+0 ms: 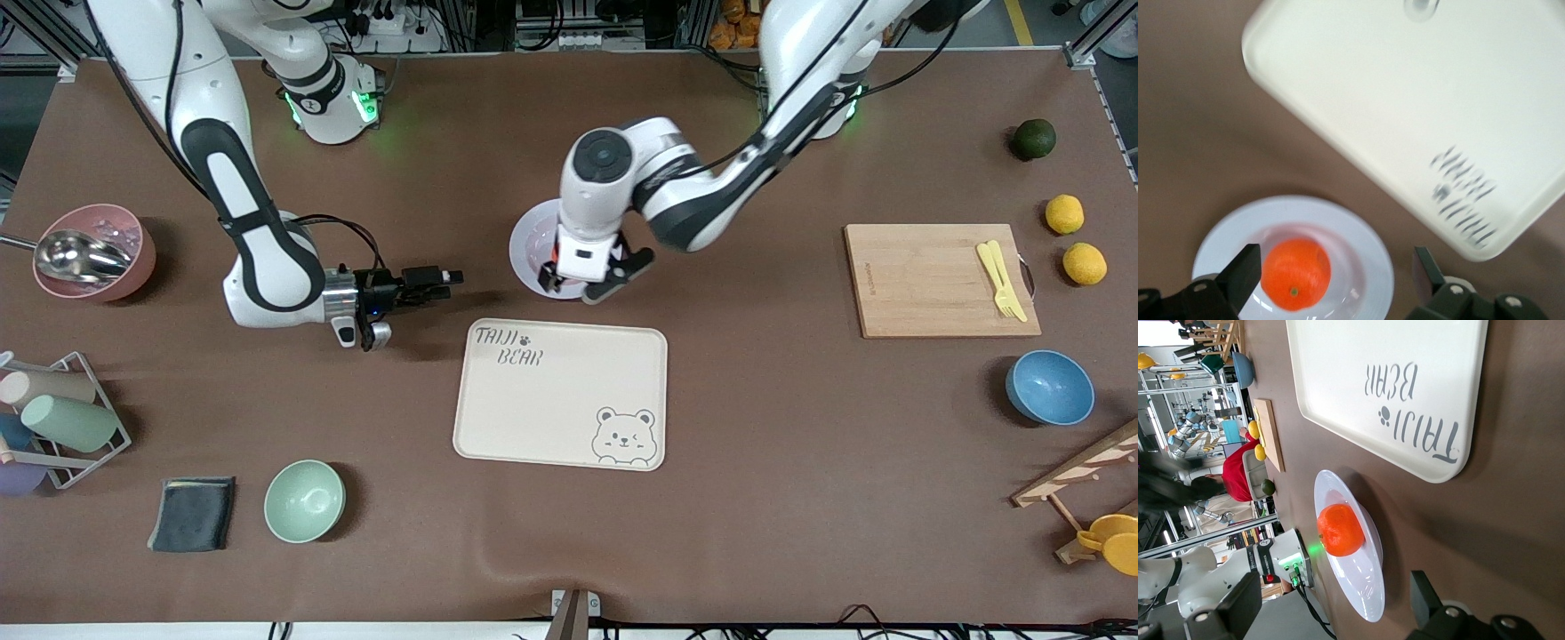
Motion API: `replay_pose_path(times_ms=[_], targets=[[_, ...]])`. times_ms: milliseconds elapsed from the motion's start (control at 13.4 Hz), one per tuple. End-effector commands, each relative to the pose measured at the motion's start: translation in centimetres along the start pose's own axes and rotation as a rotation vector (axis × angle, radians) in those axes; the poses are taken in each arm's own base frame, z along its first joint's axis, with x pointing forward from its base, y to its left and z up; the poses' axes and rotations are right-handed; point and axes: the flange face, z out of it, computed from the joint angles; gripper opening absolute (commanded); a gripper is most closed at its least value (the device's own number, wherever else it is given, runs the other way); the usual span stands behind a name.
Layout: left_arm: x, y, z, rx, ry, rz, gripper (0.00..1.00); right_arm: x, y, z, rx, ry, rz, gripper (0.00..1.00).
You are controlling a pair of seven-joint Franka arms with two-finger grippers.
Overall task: Place orange and plate with both arms
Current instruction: 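Release the orange on the plate while the right gripper approaches the plate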
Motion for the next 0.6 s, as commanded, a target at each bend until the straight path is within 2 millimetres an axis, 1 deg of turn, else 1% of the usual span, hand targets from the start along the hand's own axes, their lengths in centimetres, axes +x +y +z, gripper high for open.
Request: replay_pose_path(times_ms=[0,74,149,223,298,372,446,521], targets=[[8.1,-2.5,-6.7,-0.040,0.134,0.034,1.00,-0.7,-0.1,1.8,0.003,0.029,-0.016,0.90],[11.1,-3.4,-8.3,-0.045,0.170,0.075,1.00,-1.0,0.0,2.5,0.007,0.036,-0.025,0.86],[15.6,-5.1,-10.2,-0.046,0.203,0.080,1.00,-1.2,0.3,2.9,-0.003,0.054,-0.033,0.86],[19.0,-6.8,-11.7,-0.029,0.228,0.113,1.00,-1.5,0.6,3.2,-0.017,0.059,-0.033,0.85],[21.1,-8.3,-12.9,0.003,0.245,0.179,1.00,-1.7,0.8,3.5,-0.019,0.056,-0.031,0.85],[23.7,-9.9,-14.3,0.024,0.246,0.214,1.00,-1.8,0.9,3.6,-0.018,0.055,-0.027,0.85],[25.9,-11.5,-15.2,0.044,0.233,0.225,1.00,-1.9,0.8,4.0,-0.020,0.048,-0.030,0.84],[27.8,-12.7,-16.5,0.049,0.215,0.232,1.00,-2.0,0.8,4.4,-0.015,0.049,-0.025,0.82]])
